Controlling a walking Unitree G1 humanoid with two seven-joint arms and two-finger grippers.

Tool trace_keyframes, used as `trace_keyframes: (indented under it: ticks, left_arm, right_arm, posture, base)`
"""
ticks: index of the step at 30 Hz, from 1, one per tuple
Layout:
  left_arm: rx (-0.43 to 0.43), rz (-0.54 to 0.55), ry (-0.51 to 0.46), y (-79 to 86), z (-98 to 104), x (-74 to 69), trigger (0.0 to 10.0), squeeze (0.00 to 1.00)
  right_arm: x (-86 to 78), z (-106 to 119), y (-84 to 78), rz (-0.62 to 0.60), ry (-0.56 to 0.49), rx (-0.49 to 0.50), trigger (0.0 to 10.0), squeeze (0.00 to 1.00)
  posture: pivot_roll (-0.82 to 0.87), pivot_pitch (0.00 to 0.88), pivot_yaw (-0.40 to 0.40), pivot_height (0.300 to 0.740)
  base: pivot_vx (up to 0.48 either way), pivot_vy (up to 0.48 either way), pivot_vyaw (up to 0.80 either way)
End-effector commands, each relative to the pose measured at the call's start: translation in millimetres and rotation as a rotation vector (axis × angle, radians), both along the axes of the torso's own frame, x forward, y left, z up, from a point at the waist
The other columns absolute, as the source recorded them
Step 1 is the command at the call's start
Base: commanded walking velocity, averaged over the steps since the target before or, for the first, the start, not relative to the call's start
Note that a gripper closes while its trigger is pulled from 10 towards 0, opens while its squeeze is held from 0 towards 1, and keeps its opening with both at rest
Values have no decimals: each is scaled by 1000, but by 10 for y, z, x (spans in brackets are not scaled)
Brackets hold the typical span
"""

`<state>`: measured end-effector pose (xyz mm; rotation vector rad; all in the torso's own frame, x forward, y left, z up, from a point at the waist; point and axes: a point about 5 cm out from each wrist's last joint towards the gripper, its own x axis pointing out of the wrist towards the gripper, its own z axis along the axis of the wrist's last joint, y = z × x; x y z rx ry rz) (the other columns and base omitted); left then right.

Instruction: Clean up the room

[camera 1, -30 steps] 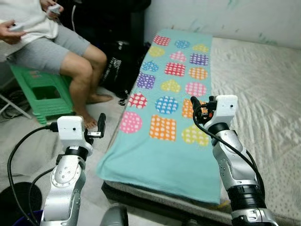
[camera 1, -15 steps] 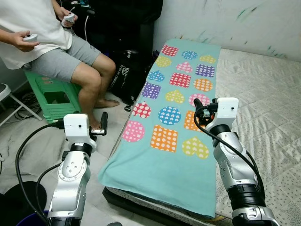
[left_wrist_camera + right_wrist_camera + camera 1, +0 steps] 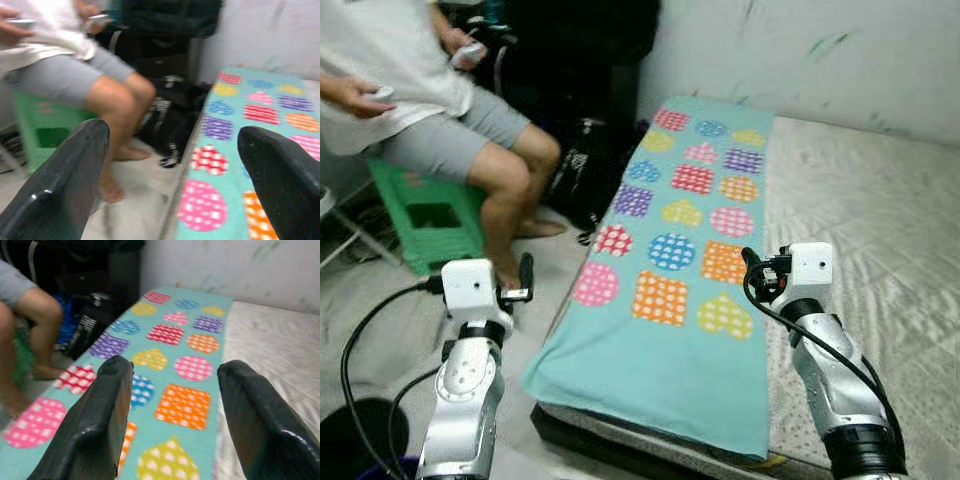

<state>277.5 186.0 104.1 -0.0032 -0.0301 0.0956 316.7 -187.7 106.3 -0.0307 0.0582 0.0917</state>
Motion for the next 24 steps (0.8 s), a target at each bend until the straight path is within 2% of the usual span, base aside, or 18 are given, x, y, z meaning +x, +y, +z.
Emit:
trace_keyframes:
  ticks: [1, 3, 8, 15, 24]
  left_arm:
    - [-7, -10, 6, -30, -12, 5, 10000, 0]
    - [-1, -19, 16, -39, -27, -12, 10000, 0]
    - [11, -21, 41, -11, -92, -59, 10000, 0]
    - [6, -18, 45, -23, -91, -48, 10000, 0]
    - [-15, 18, -5, 17, -11, -6, 10000, 0]
  right_arm:
    - [-7, 35, 14, 23, 0, -6, 10000, 0]
    - [-9, 78, 19, 83, -7, -44, 10000, 0]
    - [-17, 46, -62, 56, 41, -34, 10000, 0]
    - [-138, -61, 101, 109, 46, -47, 10000, 0]
    - [-167, -110, 211, -17, 8, 15, 10000, 0]
  posture:
    - [34, 0, -4, 740]
    - [27, 0, 12, 740]
    - [13, 0, 31, 740]
    - [17, 0, 31, 740]
    - [29, 0, 0, 740]
  base:
    - [0, 0, -800]
    - [0, 0, -800]
    - [0, 0, -800]
    - [0, 0, -800]
    - [0, 0, -800]
